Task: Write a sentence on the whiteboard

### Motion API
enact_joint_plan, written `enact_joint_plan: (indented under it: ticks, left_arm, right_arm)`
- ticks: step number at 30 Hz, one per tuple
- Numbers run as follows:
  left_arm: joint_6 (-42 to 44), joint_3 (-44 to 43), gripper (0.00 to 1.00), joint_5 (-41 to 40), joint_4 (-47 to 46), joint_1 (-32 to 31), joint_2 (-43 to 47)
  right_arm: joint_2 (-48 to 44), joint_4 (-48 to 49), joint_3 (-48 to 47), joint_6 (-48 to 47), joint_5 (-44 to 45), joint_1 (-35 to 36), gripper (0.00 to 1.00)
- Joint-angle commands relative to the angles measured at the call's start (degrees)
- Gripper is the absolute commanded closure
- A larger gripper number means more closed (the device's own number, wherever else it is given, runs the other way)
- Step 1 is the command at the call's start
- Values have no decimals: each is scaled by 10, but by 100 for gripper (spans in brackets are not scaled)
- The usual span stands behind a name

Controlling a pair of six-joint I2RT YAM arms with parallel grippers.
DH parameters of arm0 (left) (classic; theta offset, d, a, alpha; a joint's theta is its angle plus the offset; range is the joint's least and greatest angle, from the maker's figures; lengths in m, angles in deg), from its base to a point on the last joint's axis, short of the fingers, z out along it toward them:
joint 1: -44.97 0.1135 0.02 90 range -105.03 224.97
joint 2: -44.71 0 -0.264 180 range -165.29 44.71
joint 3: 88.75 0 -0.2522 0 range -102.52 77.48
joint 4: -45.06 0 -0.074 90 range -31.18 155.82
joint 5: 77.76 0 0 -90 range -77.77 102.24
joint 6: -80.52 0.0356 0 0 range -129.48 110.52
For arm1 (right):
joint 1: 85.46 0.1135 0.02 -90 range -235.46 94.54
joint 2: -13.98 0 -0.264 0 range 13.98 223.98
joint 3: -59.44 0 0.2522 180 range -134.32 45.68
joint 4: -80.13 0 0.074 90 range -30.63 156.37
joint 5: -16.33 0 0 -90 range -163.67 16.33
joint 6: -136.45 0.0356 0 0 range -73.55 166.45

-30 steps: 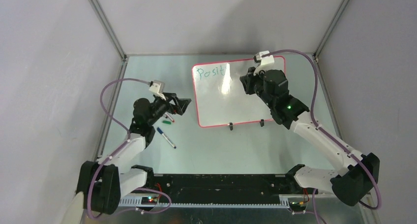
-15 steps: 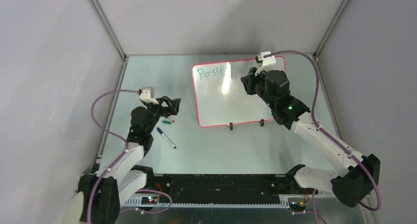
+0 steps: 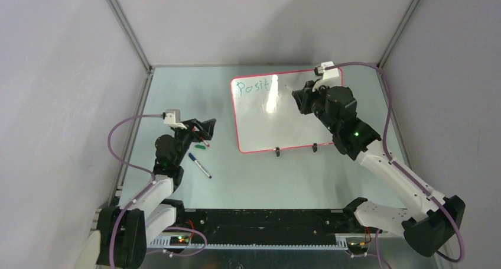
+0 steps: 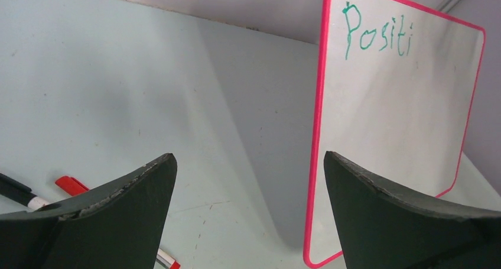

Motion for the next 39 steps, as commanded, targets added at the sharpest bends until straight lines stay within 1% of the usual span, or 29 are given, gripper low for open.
enact_joint_plan:
  ticks: [1, 3, 6, 7, 9, 11, 13, 14, 16, 17, 18, 19, 20, 21, 22, 23, 24, 25, 26, 27, 29, 33, 36, 38, 39]
  left_arm:
    - [-36, -22, 1, -5, -24, 11, -22]
    - [-44, -32, 0, -12, -4, 12, -29]
    - [-57, -34, 0, -35, -45, 11, -41]
    - [-63, -41, 1, -71, -51, 12, -45]
    - [-75, -69, 1, -109, -45, 21, -57]
    - [-92, -102, 0, -156, -20, 25, -66]
    - [-107, -126, 1, -199, -6, 25, -71]
    - [-115, -130, 1, -224, -6, 25, -73]
    - [-123, -149, 1, -254, -14, 25, -86]
    - [-142, -169, 1, -266, -11, 27, -104]
    - [-155, -180, 1, -294, 17, 28, -112]
    - [-189, -199, 1, -313, 37, 27, -128]
    - [-201, -209, 1, -335, 75, 30, -138]
    - [-194, -220, 1, -323, 74, 41, -158]
    - [-181, -224, 1, -257, 59, 45, -171]
    - [-163, -227, 2, -217, 26, 49, -198]
    - [-160, -232, 6, -143, 12, 49, -211]
    - [-158, -231, 7, -82, -17, 49, -234]
    - [-155, -226, 2, -56, -32, 49, -242]
    - [-144, -223, 1, -19, -48, 48, -252]
    - [-123, -211, 1, 14, -56, 48, -248]
    - [-94, -169, 0, 29, -92, 33, -230]
    - [-92, -176, 1, 49, -93, 12, -264]
    - [-104, -193, 1, 82, -86, 8, -293]
    - [-110, -197, 1, 114, -93, 8, -301]
  right_arm:
    - [-41, -8, 0, 12, 8, 4, 100]
    - [-50, -17, -1, 18, 11, 4, 100]
    - [-62, -11, -2, 34, 15, 3, 100]
    - [-63, -7, -9, 39, 16, 3, 100]
    - [-57, 9, -25, 58, 22, 3, 100]
    - [-40, 40, -47, 77, 20, 3, 100]
    - [-7, 52, -89, 81, 7, 3, 100]
    - [21, 53, -130, 76, 1, 4, 100]
    - [55, 54, -188, 62, -3, 4, 100]
    - [70, 54, -203, 49, -4, 4, 100]
    - [75, 63, -223, 44, -1, 3, 100]
    - [78, 70, -230, 37, 3, 0, 100]
    - [78, 79, -236, 37, 7, -7, 100]
    - [77, 82, -237, 41, 7, -12, 100]
    - [76, 85, -236, 44, 2, -24, 100]
    - [76, 83, -235, 47, -3, -29, 100]
    - [76, 72, -233, 48, -4, -38, 100]
    - [76, 67, -231, 47, -5, -42, 100]
    - [76, 44, -222, 47, -5, -48, 100]
    - [76, 35, -211, 49, -4, -51, 100]
    - [75, 9, -193, 58, -7, -67, 100]
    - [69, -30, -168, 77, -24, -78, 100]
    - [70, -39, -154, 75, -25, -75, 100]
    - [77, -43, -151, 68, -21, -71, 100]
    - [80, -46, -151, 65, -17, -70, 100]
